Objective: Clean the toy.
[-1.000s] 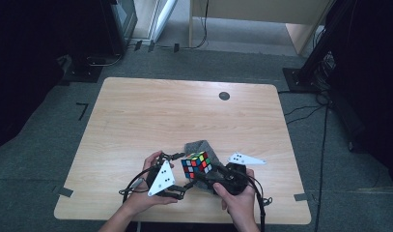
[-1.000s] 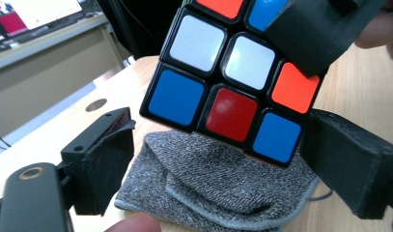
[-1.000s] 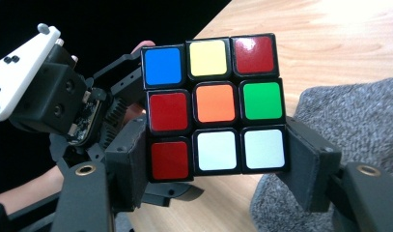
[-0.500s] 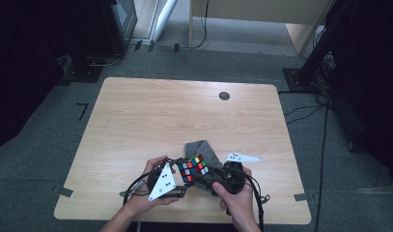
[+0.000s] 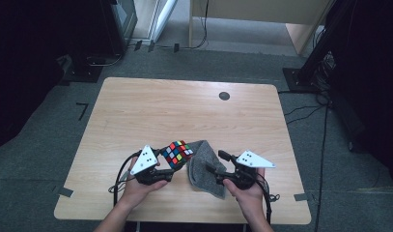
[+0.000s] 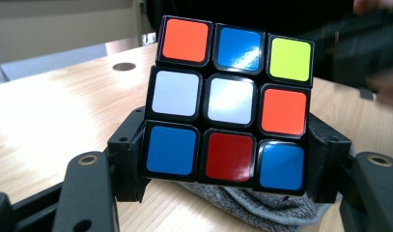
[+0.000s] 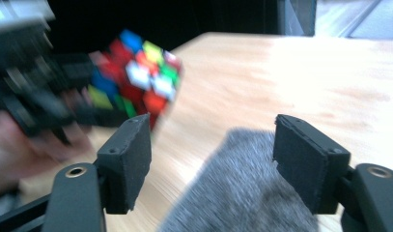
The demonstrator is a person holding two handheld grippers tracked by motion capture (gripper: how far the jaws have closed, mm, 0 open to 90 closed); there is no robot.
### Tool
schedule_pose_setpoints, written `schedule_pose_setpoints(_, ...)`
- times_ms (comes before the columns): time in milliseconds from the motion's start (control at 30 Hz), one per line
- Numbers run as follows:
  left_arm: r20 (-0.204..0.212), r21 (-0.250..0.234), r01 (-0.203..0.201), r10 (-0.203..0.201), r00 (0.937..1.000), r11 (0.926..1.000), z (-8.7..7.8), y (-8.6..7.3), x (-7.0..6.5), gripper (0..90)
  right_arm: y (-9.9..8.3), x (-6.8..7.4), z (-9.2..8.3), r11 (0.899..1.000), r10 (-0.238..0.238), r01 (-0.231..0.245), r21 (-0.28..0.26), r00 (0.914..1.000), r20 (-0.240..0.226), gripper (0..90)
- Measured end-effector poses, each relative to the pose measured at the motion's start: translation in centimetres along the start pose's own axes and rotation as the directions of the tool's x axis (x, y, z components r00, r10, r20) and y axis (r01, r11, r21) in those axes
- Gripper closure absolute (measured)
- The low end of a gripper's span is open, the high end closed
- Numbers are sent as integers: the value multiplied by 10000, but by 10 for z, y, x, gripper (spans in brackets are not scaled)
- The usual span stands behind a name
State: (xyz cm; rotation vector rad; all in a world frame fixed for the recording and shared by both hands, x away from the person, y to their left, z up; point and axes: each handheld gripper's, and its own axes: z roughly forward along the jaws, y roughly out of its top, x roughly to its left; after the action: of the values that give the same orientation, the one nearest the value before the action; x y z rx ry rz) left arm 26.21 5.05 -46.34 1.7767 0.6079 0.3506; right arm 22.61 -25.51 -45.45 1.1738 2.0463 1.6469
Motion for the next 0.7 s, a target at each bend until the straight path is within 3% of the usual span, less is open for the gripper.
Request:
schedule_pose_setpoints(100,-108,131,168,-166,9998,9998,1,-1,1,335,-14,-3,17,9947,-574,558,861,9982,159,348)
schedule_pose_setpoints(167,28,305,157,-158,9999,9994,2,0,-1,335,-20,-5,26,9899,-805,756,1199,9961,365,354)
schedule_pose_setpoints(267,83,564,-339,335,9994,9978,4,2,-7,334,-26,-7,38,9851,-1020,933,1447,9933,535,370)
schedule_pose_setpoints(400,176,708,-296,284,9994,9970,8,1,-10,334,-30,-5,51,9770,-1374,1222,1747,9875,777,380)
schedule_pose_setpoints(700,-220,669,50,-35,9998,9978,4,1,-2,335,-45,5,70,9206,-2524,1984,3365,9596,1247,367)
